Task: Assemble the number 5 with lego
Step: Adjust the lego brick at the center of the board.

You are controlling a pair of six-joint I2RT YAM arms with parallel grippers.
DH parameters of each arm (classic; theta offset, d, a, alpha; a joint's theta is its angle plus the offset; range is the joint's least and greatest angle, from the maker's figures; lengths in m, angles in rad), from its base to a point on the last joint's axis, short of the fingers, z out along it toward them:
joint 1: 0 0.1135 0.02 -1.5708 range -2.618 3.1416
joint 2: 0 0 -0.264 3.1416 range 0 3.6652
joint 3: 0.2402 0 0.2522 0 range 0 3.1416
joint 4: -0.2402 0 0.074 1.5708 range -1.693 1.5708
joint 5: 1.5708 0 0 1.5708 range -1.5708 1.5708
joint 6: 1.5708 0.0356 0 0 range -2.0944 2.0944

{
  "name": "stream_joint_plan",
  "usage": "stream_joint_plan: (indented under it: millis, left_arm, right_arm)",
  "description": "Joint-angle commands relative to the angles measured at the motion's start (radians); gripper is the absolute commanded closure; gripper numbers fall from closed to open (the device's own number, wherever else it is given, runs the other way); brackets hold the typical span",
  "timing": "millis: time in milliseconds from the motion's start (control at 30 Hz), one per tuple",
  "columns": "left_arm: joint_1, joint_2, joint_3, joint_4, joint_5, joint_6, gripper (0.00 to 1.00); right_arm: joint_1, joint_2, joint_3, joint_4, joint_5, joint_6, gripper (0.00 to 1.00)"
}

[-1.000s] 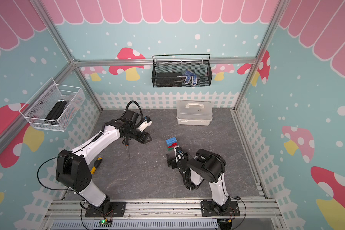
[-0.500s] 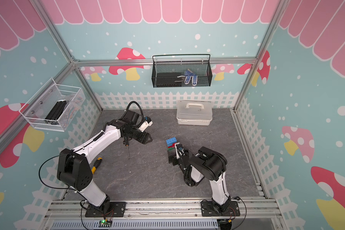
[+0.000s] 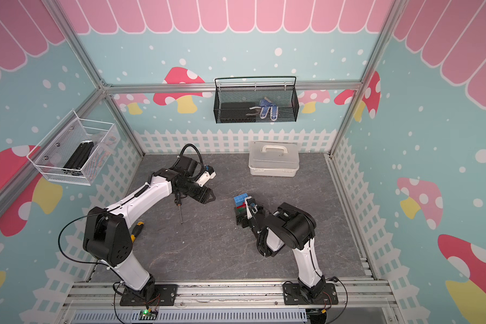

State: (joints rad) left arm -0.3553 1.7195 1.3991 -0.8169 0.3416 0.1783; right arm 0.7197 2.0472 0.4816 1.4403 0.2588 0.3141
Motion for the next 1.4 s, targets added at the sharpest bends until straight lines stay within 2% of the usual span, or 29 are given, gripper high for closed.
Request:
stream_joint_plan:
  millis: [0, 667, 967, 1233, 1367]
  left_arm:
    - [0.004, 0.012, 0.011, 0.013, 0.023, -0.007, 0.38]
    - [-0.002, 0.031, 0.022, 0.012, 0.026, -0.013, 0.38]
    - [-0.005, 0.031, 0.021, 0.013, 0.025, -0.013, 0.38]
    - [-0.008, 0.024, 0.021, 0.013, 0.022, -0.015, 0.38]
    - [-0.01, 0.019, 0.018, 0.013, 0.022, -0.015, 0.38]
  right_arm:
    - [-0.011, 0.019, 0.016, 0.052, -0.027, -0.006, 0.08]
    - [-0.04, 0.072, 0.083, 0.052, -0.047, 0.005, 0.13]
    - [-0.051, 0.07, 0.087, 0.052, -0.079, 0.015, 0.31]
    - [-0.052, 0.026, 0.065, 0.047, -0.073, 0.025, 0.36]
    - [-0.051, -0.032, 0.062, -0.05, -0.061, 0.04, 0.36]
